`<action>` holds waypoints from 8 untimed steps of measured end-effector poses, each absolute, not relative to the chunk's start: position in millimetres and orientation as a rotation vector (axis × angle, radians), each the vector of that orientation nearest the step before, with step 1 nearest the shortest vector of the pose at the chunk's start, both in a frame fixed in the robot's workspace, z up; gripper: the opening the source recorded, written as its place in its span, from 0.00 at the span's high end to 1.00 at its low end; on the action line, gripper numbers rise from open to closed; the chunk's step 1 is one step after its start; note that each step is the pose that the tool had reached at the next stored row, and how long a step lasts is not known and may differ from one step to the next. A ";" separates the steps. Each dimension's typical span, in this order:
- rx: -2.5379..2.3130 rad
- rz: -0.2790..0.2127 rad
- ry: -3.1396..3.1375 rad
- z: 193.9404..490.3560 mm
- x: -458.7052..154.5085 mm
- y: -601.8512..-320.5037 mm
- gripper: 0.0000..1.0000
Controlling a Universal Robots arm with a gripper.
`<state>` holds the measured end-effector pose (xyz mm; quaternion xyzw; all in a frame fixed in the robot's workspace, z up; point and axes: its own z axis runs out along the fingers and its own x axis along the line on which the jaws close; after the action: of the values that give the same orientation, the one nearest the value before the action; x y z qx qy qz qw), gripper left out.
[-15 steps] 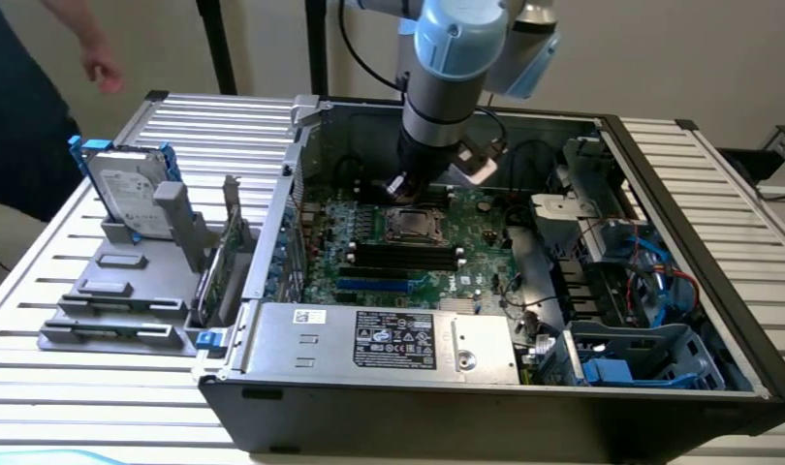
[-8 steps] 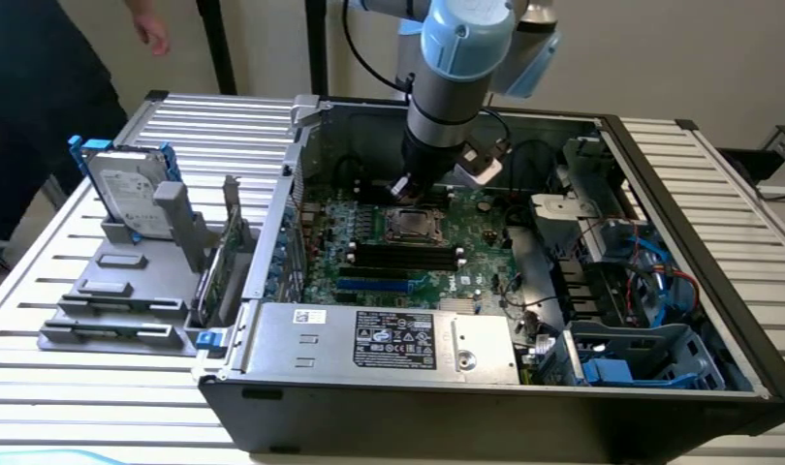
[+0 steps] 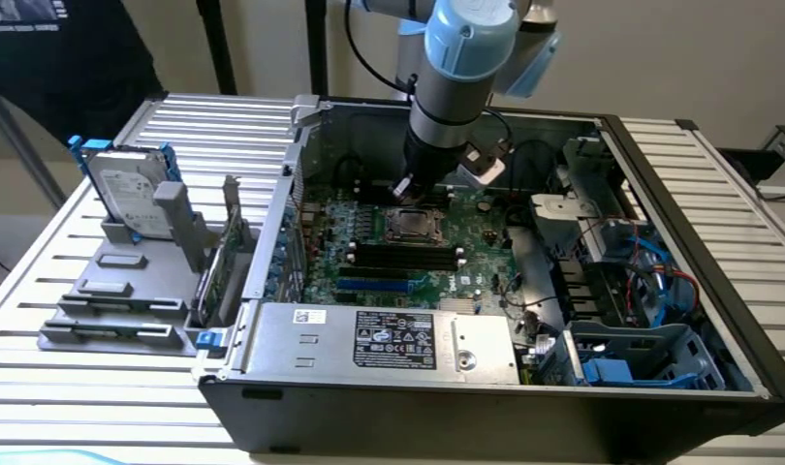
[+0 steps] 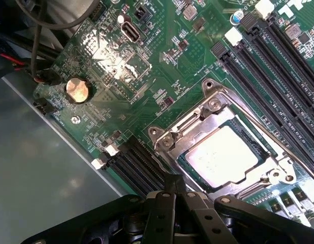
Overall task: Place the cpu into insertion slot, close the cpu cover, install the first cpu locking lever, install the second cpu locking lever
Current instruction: 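Install the first cpu locking lever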
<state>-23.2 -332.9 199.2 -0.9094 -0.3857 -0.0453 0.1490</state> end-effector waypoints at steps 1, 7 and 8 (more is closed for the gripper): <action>-2.613 -0.130 -1.110 199.3 -23.6 -333.0 0.89; -2.610 -0.130 -1.114 200.5 -31.1 -333.9 0.89; -2.610 -0.130 -1.113 200.6 -32.4 -333.9 0.89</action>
<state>-32.4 -333.9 200.6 -0.9084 -0.3876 -0.0454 0.1500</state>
